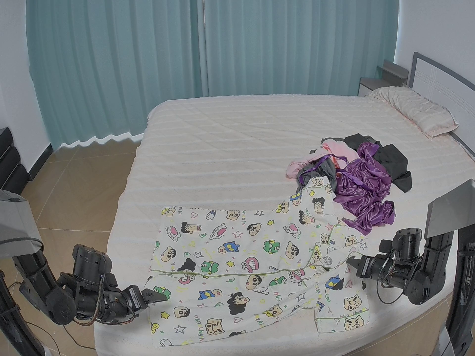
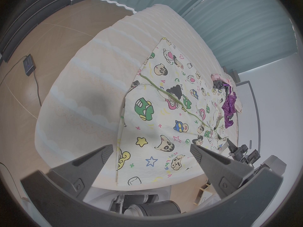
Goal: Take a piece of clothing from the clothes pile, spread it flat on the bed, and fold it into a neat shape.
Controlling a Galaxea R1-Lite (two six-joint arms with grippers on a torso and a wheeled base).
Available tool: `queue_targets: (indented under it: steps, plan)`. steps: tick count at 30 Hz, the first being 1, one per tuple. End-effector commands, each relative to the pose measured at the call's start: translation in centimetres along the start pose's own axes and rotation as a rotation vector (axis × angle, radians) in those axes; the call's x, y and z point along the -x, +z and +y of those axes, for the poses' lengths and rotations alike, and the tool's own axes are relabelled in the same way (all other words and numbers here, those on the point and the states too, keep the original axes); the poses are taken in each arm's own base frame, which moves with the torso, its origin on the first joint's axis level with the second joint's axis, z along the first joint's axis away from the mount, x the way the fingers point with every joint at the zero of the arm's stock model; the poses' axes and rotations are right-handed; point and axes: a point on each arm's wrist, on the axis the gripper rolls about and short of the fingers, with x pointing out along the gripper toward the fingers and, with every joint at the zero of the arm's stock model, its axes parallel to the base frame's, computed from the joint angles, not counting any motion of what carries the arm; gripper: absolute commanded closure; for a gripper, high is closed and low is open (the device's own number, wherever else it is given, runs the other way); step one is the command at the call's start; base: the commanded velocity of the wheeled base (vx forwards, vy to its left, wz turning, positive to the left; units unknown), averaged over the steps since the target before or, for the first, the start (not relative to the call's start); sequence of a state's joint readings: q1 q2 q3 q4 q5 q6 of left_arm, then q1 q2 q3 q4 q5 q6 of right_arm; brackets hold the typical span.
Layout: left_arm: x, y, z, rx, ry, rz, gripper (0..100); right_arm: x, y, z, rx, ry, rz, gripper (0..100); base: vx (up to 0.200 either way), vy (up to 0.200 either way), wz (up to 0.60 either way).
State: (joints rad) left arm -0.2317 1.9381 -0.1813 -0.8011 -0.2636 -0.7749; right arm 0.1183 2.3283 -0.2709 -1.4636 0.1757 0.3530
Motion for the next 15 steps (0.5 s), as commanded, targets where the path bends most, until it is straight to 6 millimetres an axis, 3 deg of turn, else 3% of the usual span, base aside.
queue_targets:
  steps: [1,11,15]
  plan:
    - [-0.3,0.0,0.1,0.003,0.008,0.009,0,1.1,-0.9,-0.1,-0.008,-0.007,0.047,0,0.0,0.0,0.0]
    - [-0.2,-0.2,0.2,0.005,0.01,0.014,0,5.7,-1.3,-2.9,-0.105,-0.103,0.06,0,0.0,0.0,0.0]
    - [-0.2,-0.1,0.2,0.004,0.007,0.013,0,6.9,-0.6,-3.1,-0.129,-0.091,0.001,0,0.0,0.0,0.0]
